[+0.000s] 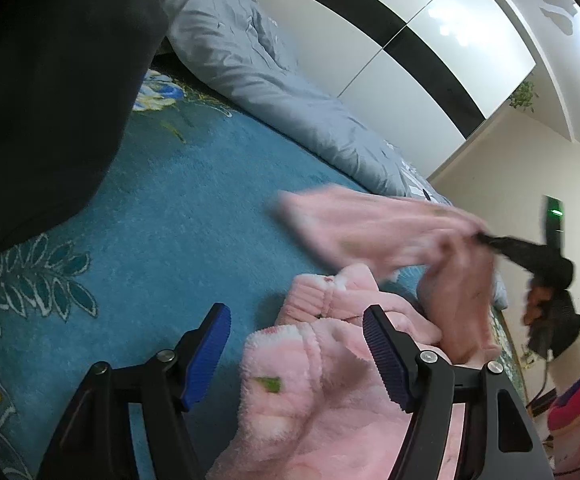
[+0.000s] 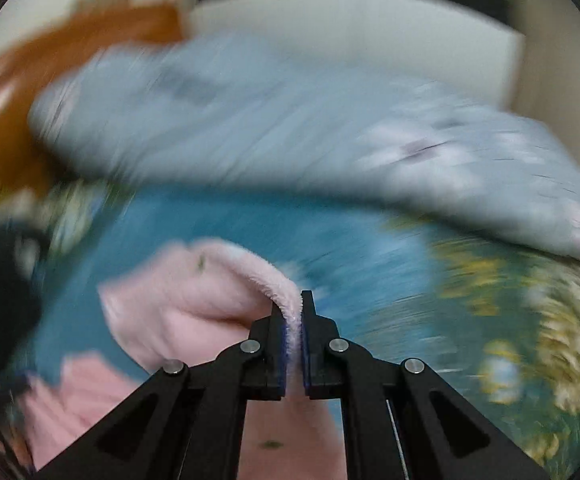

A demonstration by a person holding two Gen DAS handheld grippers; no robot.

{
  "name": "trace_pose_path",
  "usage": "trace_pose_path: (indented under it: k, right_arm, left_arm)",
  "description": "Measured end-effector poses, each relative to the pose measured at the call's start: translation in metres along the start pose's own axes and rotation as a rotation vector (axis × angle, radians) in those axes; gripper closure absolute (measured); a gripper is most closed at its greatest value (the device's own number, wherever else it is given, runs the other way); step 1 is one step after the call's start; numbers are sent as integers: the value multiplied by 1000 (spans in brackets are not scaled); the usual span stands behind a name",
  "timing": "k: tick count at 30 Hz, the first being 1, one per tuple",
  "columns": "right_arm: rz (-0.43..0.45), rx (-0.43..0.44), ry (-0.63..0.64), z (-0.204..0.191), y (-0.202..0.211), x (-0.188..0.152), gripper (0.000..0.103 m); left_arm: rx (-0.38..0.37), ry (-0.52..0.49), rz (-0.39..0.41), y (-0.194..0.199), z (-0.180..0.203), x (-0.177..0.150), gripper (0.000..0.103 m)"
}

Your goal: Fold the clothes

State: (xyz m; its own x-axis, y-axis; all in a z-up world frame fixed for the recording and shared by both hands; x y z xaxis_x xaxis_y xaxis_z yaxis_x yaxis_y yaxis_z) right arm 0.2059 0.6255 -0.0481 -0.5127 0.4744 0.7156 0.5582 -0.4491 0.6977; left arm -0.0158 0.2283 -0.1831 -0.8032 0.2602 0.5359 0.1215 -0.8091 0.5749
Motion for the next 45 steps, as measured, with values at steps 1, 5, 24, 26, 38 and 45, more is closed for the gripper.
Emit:
trace_pose_path:
  k: [1, 5, 24, 26, 38, 45]
  right_arm:
    - [57, -45, -73, 35, 22, 6, 98]
    - [180, -209, -325, 157, 85, -12, 98]
    - [-32, -286, -677, 285, 97, -267, 97]
    - [-32, -276, -664, 283, 100, -267, 97]
    - [-16, -216, -641, 276, 100, -257, 97]
    - [70, -156, -596, 265, 105, -209, 97]
  left_arm:
    - [1, -1, -3, -1, 0, 0, 31]
    - [3, -10, -19, -5, 3, -3, 30]
    - [-16, -43, -289, -64, 37, 0, 30]
    - [-3, -53, -350, -80, 41, 1, 31]
    - [17, -36, -344, -100, 59, 32, 91]
    - [29, -63, -123, -74, 78, 115, 93]
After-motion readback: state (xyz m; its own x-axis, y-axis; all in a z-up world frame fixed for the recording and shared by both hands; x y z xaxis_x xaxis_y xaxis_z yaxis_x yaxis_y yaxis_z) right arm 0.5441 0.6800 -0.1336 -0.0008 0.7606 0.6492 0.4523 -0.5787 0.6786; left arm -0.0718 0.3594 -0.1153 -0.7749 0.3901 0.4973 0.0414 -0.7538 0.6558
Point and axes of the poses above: each gripper's, at about its wrist camera, not at the fingertips, and y roughly against the way its jaws point, z to its right, x to its top, the point moved 8 cm from there along -y, roughly the way its jaws point, and after that the axes turned 3 degrees about y, right-handed, at the moved point
